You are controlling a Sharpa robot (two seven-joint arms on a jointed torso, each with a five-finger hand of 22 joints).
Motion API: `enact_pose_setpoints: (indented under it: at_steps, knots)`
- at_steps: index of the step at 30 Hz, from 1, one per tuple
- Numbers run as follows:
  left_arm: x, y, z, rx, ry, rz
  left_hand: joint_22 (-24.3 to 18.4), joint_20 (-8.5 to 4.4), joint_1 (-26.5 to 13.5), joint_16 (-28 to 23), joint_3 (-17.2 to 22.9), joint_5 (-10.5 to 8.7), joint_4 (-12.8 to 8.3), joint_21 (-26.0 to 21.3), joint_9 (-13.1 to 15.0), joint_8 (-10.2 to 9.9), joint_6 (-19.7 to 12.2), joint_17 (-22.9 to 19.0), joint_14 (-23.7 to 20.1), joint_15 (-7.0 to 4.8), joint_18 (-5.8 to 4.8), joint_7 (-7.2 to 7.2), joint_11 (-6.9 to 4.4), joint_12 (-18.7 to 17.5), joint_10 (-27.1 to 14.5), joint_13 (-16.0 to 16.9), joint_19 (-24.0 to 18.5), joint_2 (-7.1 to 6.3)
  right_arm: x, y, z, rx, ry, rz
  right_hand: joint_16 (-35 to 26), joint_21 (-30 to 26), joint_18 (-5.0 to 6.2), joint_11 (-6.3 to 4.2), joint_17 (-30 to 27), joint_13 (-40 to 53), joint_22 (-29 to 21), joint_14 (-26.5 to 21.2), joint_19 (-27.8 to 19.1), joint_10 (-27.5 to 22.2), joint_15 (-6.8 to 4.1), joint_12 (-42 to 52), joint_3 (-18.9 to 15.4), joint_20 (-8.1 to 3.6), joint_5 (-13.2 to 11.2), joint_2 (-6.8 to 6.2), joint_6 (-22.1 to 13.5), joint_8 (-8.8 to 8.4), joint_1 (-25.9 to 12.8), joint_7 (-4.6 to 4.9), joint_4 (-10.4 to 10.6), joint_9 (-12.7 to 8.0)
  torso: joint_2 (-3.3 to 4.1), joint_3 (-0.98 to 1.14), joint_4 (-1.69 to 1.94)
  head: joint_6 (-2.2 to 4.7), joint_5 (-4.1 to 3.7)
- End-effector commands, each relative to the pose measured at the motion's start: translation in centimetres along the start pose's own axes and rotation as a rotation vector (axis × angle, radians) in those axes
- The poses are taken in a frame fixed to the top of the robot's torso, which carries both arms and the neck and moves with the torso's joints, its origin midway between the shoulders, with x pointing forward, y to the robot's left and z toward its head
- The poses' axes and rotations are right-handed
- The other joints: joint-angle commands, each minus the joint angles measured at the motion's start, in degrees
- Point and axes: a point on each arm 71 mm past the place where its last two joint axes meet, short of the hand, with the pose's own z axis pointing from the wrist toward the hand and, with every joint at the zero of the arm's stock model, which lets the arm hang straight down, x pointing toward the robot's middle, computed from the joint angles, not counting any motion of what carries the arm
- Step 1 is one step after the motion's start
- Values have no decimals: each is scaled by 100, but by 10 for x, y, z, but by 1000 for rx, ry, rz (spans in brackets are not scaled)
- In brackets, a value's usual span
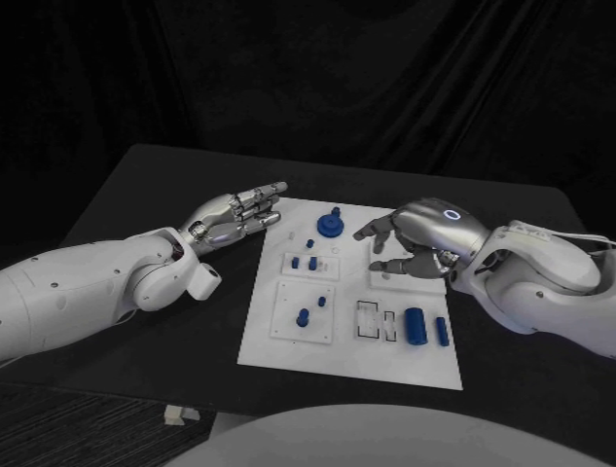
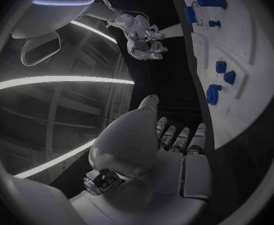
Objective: Assemble the parts on the task board
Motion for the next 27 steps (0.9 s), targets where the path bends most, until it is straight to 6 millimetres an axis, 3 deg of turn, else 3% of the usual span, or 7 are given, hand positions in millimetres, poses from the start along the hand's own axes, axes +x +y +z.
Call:
enact_pose_setpoints:
  at_steps: [1, 4, 5, 10, 12, 15, 27]
  knots:
    - [2, -1, 0, 13, 0, -9, -10, -2, 15, -9, 8, 29, -27, 5, 6, 23, 5, -9, -24, 18, -89, 25, -18, -20, -7, 2, 0, 58, 2, -27, -13, 219, 91, 145, -31, -125, 67, -70, -52, 3857, 649, 25, -13, 422, -53, 3890, -21, -39, -35, 115, 394, 98, -126, -37, -121, 112, -1, 0, -28, -1, -73]
    - [1, -1, -1, 12, -1, -9, -6, -3, 12, -8, 9, 27, -28, 5, 8, 25, 14, -8, -22, 17, -90, 25, -18, -15, -7, 3, 3, 57, 5, -46, -25, 344, 178, 149, 880, 132, 23, -93, 1322, 6102, 716, 387, 75, 2019, -61, 5388, -155, -33, -137, 121, 523, 210, -504, -84, 65, 269, -6, -1, -36, -1, -124]
    - [1, -1, -1, 12, -1, -9, -6, -3, 12, -8, 9, 27, -28, 5, 8, 25, 14, -8, -22, 17, -90, 25, -18, -15, -7, 3, 3, 57, 6, -52, -28, 381, 207, 149, 1700, 695, -72, -82, 2658, 7141, 842, 732, 268, 2895, -48, 5926, -312, -39, -210, 95, 728, 395, -985, -140, 351, 430, -9, -3, -40, -1, -145]
    - [1, -1, -2, 10, -1, -10, -10, -3, 11, -8, 10, 25, -29, 5, 7, 24, 9, -8, -22, 17, -92, 24, -17, -15, -7, 3, 1, 57, 17, -69, -45, 533, 338, 145, 2065, 1790, -230, -288, 3327, 7141, 1058, 900, 628, 2895, -227, 5926, -498, -168, -201, 132, 1334, 1192, -2859, -403, 503, 1185, -17, -9, -38, -1, -216]
    - [1, -1, -2, 10, -1, -11, -10, -3, 11, -8, 10, 25, -29, 5, 7, 24, 9, -8, -22, 17, -92, 24, -17, -15, -7, 3, 1, 57, 21, -72, -50, 572, 375, 143, 2065, 2068, -271, -452, 3327, 7141, 1108, 900, 687, 2895, -384, 5926, -581, -319, -215, 211, 1471, 1671, -3336, -592, 507, 1787, -6, -4, -29, -1, -241]
    - [1, 0, -3, 9, 0, -12, -10, -3, 11, -8, 10, 25, -29, 5, 7, 24, 9, -8, -22, 17, -92, 24, -17, -15, -7, 3, 1, 57, 26, -74, -53, 609, 413, 138, 2065, 2324, -311, -531, 3327, 7141, 1162, 900, 738, 2895, -458, 5926, -569, -404, -242, 178, 1572, 1925, -3463, -672, 522, 2261, -4, 3, -42, -1, -247]
    - [1, 2, -5, 6, -2, -15, -13, -3, 9, -8, 12, 24, -30, 4, 7, 24, 10, -8, -22, 17, -95, 24, -16, -17, -7, 2, 0, 58, 40, -67, -56, 670, 584, 99, 2065, 2935, -425, -520, 3327, 7141, 1305, 900, 899, 2895, -482, 5926, -536, -448, -602, 161, 1525, 1589, -3590, -655, 508, 2526, 1, 10, -14, -1, -319]
